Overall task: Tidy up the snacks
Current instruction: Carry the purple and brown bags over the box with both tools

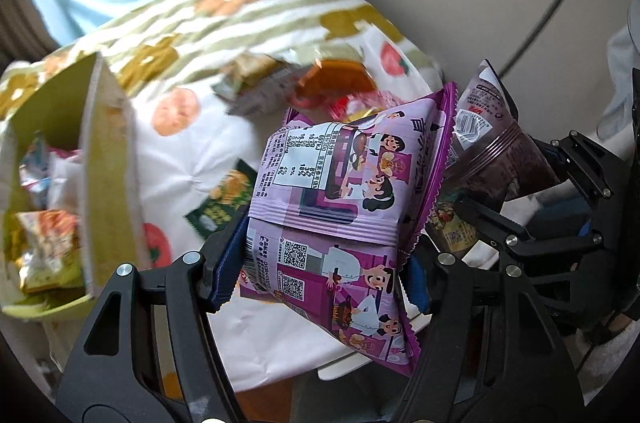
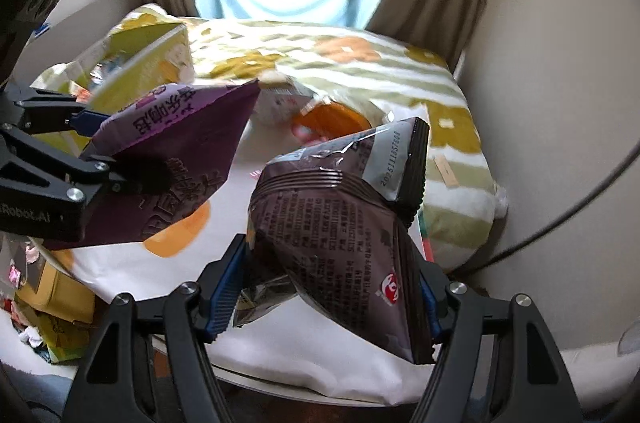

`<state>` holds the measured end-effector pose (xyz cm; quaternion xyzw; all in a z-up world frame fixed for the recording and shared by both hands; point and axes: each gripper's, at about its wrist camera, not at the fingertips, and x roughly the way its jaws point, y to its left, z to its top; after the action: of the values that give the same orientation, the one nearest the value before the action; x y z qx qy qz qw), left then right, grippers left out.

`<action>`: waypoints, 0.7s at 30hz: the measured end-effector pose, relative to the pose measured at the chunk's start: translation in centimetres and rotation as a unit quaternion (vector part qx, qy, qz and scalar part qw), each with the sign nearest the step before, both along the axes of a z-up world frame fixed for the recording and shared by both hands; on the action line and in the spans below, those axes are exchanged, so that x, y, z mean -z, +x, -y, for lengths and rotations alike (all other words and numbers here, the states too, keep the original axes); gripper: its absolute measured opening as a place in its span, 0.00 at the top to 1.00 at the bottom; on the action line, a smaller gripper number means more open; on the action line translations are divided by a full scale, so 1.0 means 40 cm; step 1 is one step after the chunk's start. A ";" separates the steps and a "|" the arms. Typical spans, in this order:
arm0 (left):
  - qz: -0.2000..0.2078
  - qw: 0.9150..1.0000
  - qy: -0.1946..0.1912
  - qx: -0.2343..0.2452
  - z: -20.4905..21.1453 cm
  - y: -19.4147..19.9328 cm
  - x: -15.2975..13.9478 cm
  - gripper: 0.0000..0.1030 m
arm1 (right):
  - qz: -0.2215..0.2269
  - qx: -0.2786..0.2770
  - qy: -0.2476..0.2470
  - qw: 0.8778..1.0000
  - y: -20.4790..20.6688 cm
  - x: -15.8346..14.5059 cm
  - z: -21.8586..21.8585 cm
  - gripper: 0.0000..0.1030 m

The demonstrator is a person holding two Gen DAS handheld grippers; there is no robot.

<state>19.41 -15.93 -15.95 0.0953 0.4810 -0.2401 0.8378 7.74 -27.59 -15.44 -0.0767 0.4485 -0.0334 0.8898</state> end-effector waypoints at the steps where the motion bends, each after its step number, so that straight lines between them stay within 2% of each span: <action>1: 0.004 1.000 -0.005 -0.007 -0.011 -0.001 -0.014 0.39 | 0.001 -0.009 0.003 1.000 0.007 -0.016 -0.008 0.34; 11: 0.042 0.995 -0.032 -0.084 -0.191 0.047 -0.148 0.39 | 0.003 -0.074 0.020 0.997 0.124 -0.121 -0.132 0.34; 17: 0.061 0.991 -0.032 -0.117 -0.349 0.138 -0.202 0.39 | 0.020 -0.106 0.026 0.994 0.236 -0.160 -0.253 0.34; 21: 0.068 0.988 -0.023 -0.134 -0.459 0.219 -0.230 0.39 | 0.026 -0.119 0.048 0.991 0.327 -0.175 -0.333 0.34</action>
<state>28.16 2.42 -6.74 0.0272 0.4257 -0.1299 0.8951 20.84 -14.27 -8.45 -0.0856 0.4139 0.0926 0.9015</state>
